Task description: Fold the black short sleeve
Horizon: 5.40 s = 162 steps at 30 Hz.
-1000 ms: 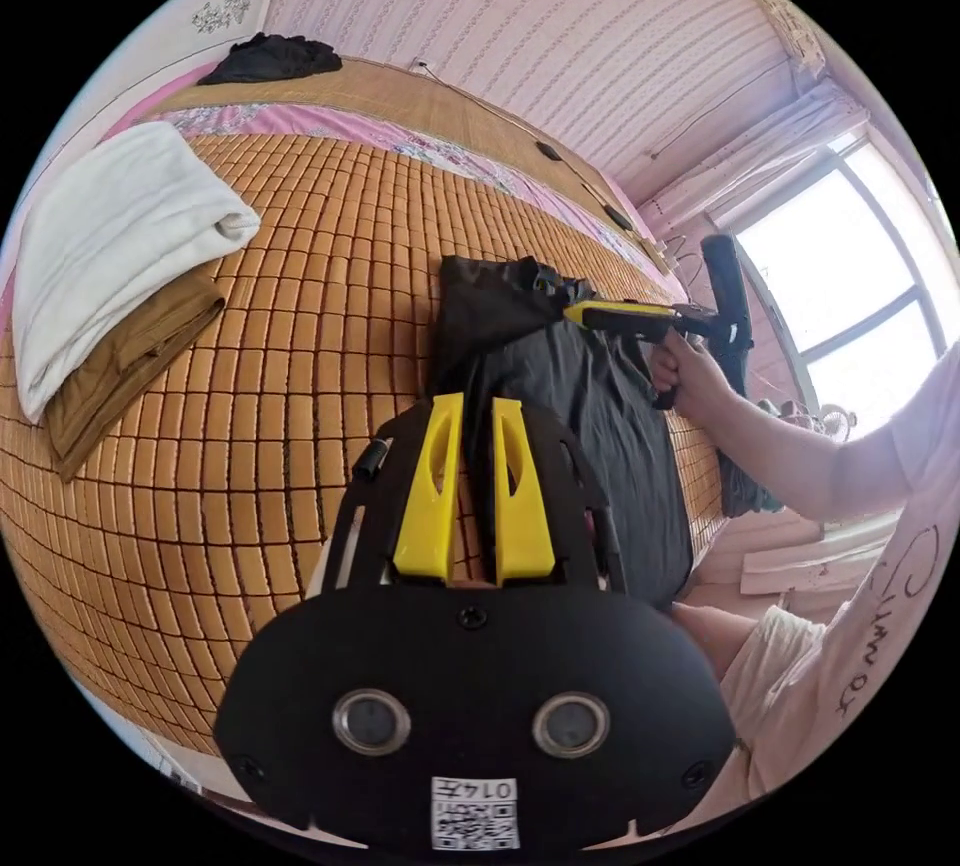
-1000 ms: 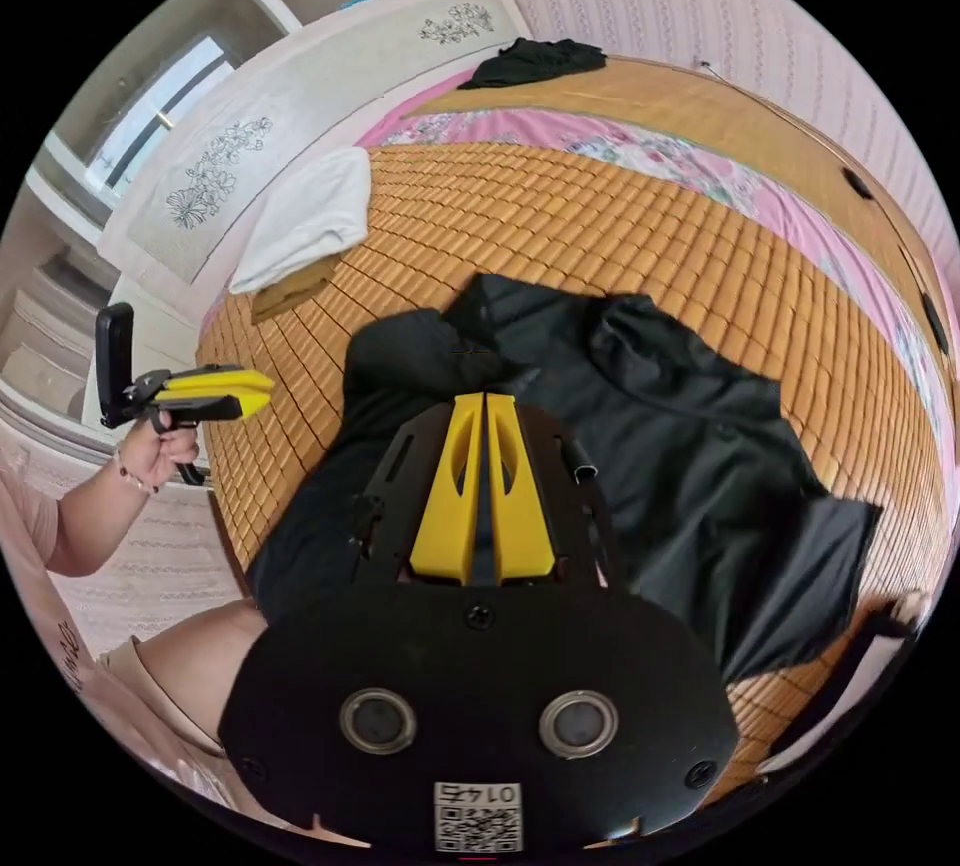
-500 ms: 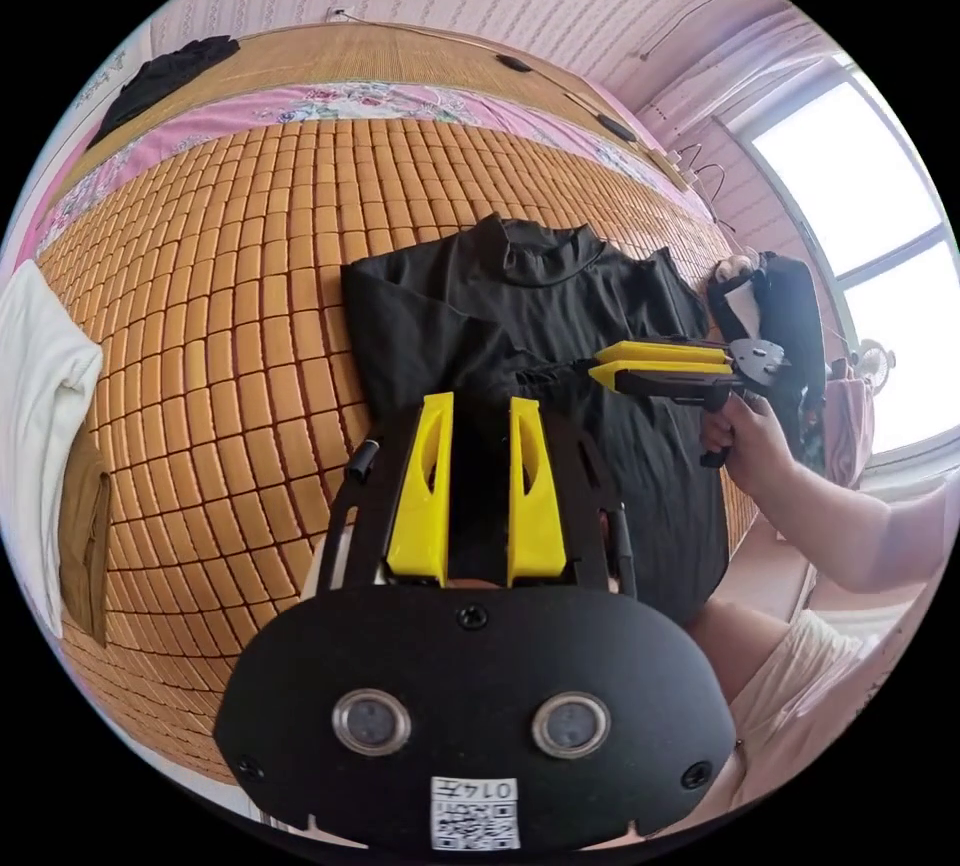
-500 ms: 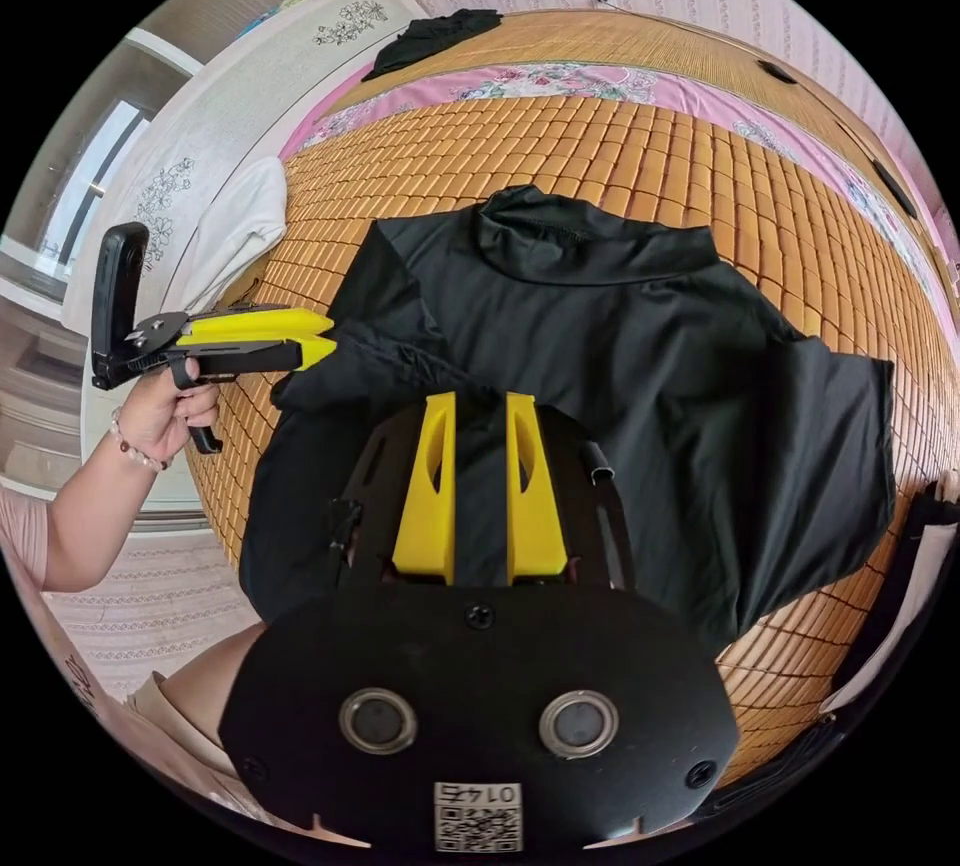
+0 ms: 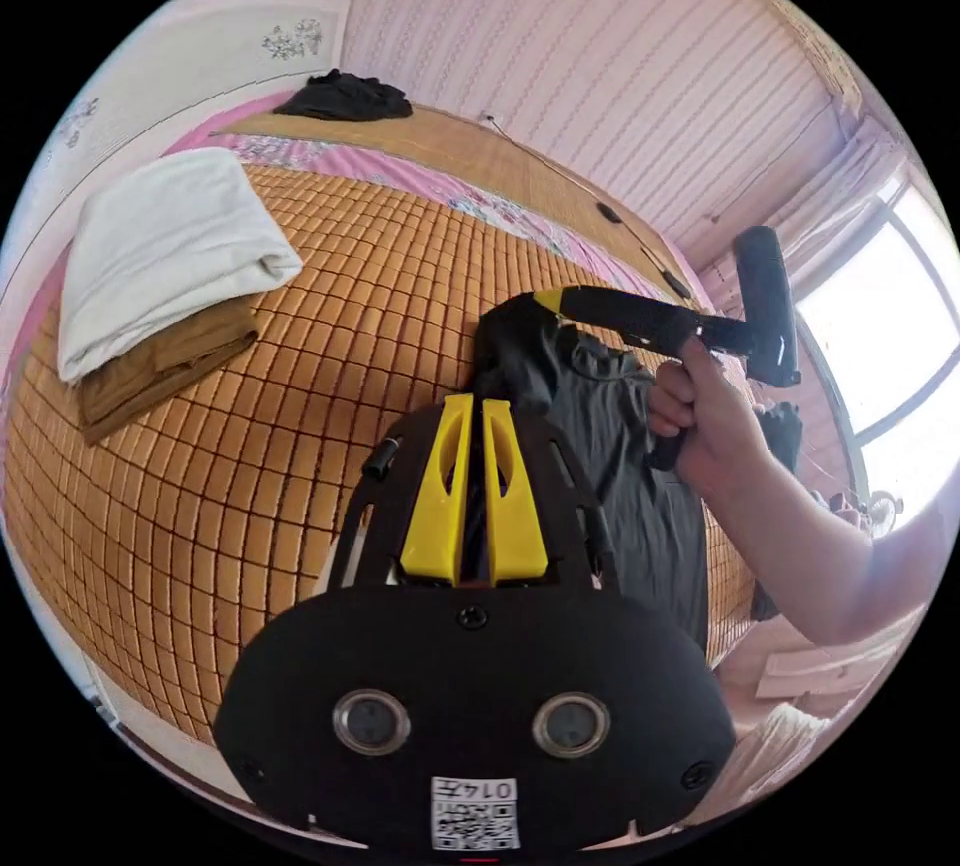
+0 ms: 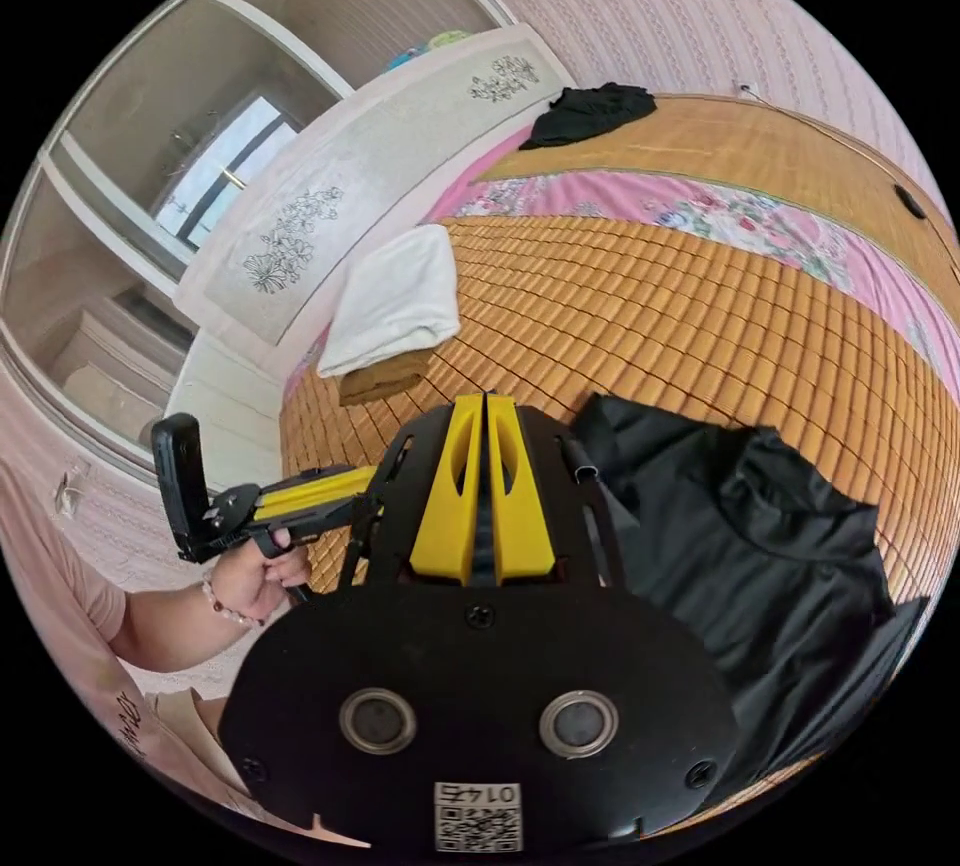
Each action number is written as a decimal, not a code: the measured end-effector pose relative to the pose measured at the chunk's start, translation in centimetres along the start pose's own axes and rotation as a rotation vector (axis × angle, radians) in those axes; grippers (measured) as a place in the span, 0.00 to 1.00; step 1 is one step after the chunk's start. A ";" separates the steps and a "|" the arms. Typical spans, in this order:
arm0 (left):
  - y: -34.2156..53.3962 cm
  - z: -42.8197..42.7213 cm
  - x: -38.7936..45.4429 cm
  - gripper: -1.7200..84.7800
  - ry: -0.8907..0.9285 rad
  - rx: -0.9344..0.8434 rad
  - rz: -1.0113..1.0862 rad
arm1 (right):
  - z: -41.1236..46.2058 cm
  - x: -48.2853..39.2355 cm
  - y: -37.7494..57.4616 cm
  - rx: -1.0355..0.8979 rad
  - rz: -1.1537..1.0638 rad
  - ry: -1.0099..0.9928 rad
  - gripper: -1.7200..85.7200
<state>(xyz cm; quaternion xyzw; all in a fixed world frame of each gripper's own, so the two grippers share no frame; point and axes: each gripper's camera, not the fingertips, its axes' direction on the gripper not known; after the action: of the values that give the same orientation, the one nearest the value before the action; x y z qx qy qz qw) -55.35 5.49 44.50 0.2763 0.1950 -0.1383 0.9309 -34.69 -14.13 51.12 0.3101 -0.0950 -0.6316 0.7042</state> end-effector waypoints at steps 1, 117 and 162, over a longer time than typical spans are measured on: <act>0.4 -0.3 -0.4 0.01 -0.019 0.020 -0.021 | 1.4 -1.3 -1.2 -0.005 -0.040 -0.025 0.02; -11.9 30.1 63.9 0.01 0.358 -0.297 0.718 | -43.1 9.2 45.6 0.201 0.595 0.470 0.03; -0.1 29.4 47.7 0.01 0.285 -0.533 0.622 | -30.5 14.0 32.9 -0.246 0.532 1.111 0.01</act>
<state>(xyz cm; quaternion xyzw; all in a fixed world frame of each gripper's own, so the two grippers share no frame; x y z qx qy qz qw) -4.72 -18.40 46.18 0.0882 0.2580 0.2434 0.9308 11.21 -17.41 41.77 0.4746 0.2846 -0.1857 0.8120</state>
